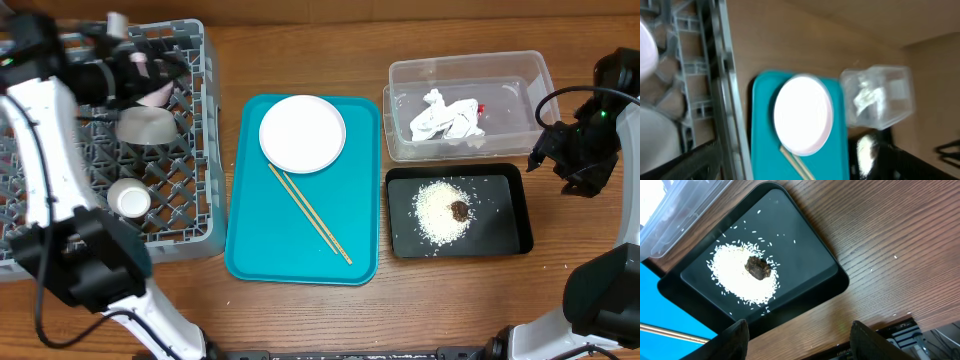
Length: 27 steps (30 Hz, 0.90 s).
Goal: Sort waste into correct bins and load items into the dishwasher
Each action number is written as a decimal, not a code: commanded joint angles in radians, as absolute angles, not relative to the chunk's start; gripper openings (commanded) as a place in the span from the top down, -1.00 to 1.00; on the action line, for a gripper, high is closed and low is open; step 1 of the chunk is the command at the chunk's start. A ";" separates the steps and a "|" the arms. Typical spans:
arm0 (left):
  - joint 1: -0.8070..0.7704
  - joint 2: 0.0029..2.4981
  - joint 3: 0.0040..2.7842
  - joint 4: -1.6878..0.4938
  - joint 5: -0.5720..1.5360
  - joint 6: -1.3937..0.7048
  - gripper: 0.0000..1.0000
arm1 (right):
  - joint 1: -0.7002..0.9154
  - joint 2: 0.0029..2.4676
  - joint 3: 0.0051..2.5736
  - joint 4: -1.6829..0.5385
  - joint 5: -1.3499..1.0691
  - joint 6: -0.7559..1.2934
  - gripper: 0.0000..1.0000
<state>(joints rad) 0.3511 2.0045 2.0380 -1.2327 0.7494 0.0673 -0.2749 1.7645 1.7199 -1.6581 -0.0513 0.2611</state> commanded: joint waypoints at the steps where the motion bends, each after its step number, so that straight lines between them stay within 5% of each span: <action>1: 0.244 2.004 2.037 -1.320 0.309 -0.070 -1.00 | -0.275 1.728 1.719 -1.652 -0.046 0.262 -0.33; 9: 0.027 2.041 2.015 -1.507 0.031 -0.248 -0.94 | -0.275 1.728 1.719 -1.653 -0.046 0.261 -0.33; 19: -0.001 2.041 1.903 -1.525 -0.115 -0.374 -0.83 | -0.275 1.728 1.719 -1.660 -0.046 0.262 -0.33; 27: -0.001 2.041 1.769 -1.431 -0.113 -0.372 -0.18 | -0.275 1.728 1.719 -1.660 -0.046 0.262 -0.33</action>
